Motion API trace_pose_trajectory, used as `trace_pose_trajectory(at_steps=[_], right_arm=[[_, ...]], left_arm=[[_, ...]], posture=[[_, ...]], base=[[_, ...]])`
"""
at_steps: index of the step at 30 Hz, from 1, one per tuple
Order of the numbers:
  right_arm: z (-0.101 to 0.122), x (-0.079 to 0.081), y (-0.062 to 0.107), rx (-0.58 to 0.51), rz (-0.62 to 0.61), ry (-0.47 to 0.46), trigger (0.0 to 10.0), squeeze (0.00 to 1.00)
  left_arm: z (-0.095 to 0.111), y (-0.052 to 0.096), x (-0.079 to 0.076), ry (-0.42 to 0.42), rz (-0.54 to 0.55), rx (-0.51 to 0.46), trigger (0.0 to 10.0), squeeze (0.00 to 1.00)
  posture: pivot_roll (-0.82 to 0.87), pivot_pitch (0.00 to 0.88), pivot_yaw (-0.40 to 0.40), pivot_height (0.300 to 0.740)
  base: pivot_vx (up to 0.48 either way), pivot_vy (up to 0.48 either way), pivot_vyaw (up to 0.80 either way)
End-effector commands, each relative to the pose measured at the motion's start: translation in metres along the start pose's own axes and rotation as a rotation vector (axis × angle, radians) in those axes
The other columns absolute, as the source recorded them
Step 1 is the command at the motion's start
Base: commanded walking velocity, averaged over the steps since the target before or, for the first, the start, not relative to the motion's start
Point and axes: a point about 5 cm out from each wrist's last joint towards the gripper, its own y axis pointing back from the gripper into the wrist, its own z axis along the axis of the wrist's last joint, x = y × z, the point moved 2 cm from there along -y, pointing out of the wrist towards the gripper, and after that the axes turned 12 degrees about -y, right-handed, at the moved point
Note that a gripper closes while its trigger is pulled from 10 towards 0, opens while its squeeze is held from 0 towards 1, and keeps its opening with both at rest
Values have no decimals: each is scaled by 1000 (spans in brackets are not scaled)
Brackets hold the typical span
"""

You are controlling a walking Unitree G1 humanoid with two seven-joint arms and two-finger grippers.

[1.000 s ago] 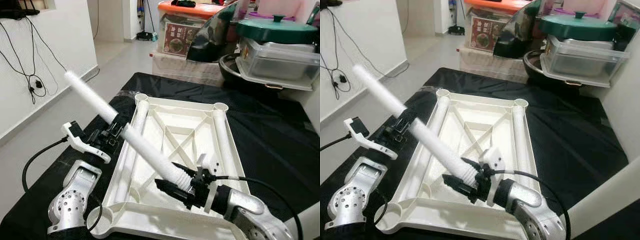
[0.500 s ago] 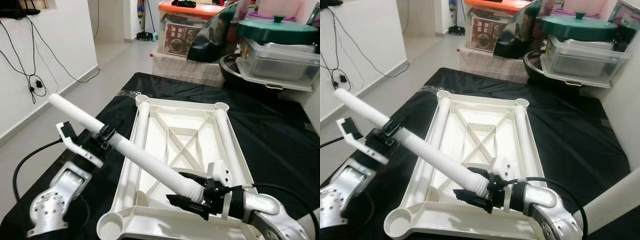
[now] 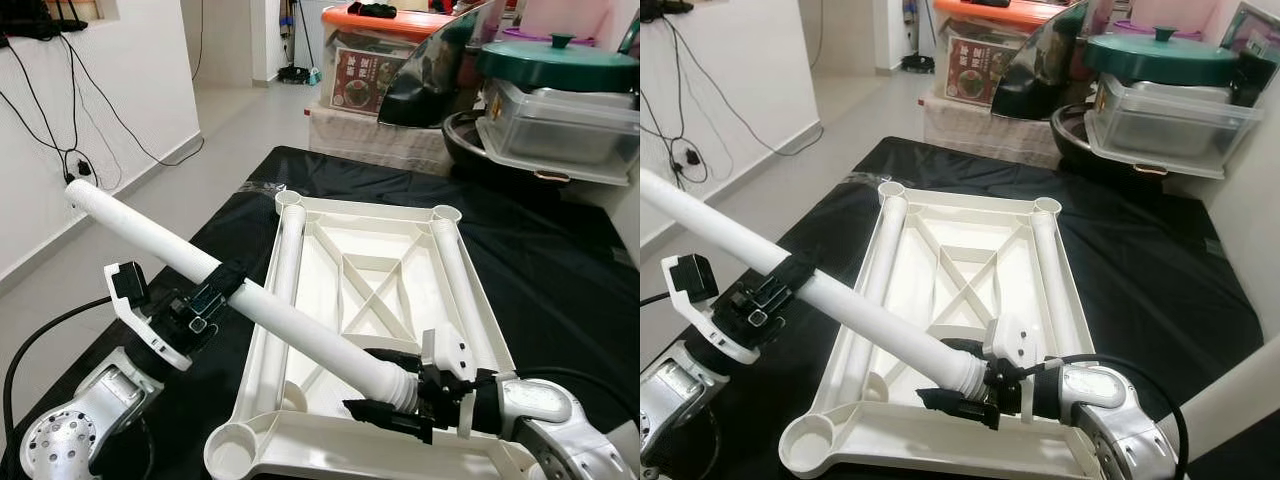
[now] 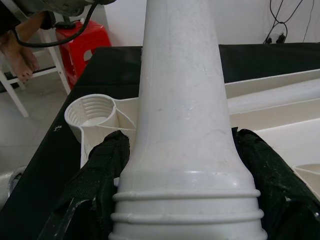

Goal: Building children table

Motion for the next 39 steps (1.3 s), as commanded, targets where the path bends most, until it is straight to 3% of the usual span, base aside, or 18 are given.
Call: trace_pose_trajectory(at_steps=[1,3,4,10,11,14,19,25,29,31,33,36,37,38,39], right_arm=[[0,-4,1,4,-34,-4,0,0],[-1,-4,-1,-1,-40,-1,0,0],[0,-10,-3,-5,-115,-2,10000,0],[7,-22,-5,-59,-250,-58,10000,0],[13,-22,-6,-106,-270,-75,10000,1000],[20,-21,-6,-154,-287,-81,10000,1000],[24,-14,0,-139,-246,-58,10000,1000],[35,-5,2,-110,-182,-14,10000,1000],[48,4,-7,-103,-142,5,10000,1000],[49,2,-14,-80,-173,3,10000,1000],[48,-12,-30,-31,-292,-16,10000,1000],[48,-15,-34,-18,-321,-20,10000,1000],[51,-20,-42,-6,-349,-18,10000,259],[51,-20,-42,-6,-349,-18,10000,259],[54,-23,-51,3,-363,-20,10000,0]], left_arm=[[-1,-1,-7,-11,-48,26,0,0],[-2,-1,-7,-22,-43,40,0,0],[-1,-2,-3,-55,-13,60,0,0],[5,-5,7,-100,60,59,0,0],[9,-6,10,-123,91,41,10000,0],[17,-6,13,-151,123,20,10000,0],[27,-2,17,-201,146,28,10000,0],[26,-8,18,-230,130,50,10000,0],[20,-19,15,-249,99,69,10000,0],[16,-23,13,-268,84,89,10000,0],[10,-30,9,-288,53,119,10000,0],[8,-32,8,-293,45,125,10000,0],[5,-37,7,-302,26,135,10000,0],[5,-37,7,-302,26,135,10000,0],[3,-43,4,-312,4,144,10000,0]], posture=[[111,0,-83,740],[107,0,-77,740],[100,0,-72,740],[98,0,-72,740],[98,0,-72,740],[99,0,-71,740],[95,0,-72,740],[81,0,-71,740],[74,0,-75,740],[72,0,-76,740],[70,0,-75,740],[70,0,-75,740],[66,0,-70,740],[66,0,-70,740],[70,0,-69,740]], base=[[0,0,0],[0,0,0],[0,0,0],[0,0,0],[0,0,0],[0,0,0],[0,0,0],[0,0,0],[0,0,0],[0,0,0],[0,0,0],[0,0,0],[0,0,0],[0,0,0],[0,0,0]])
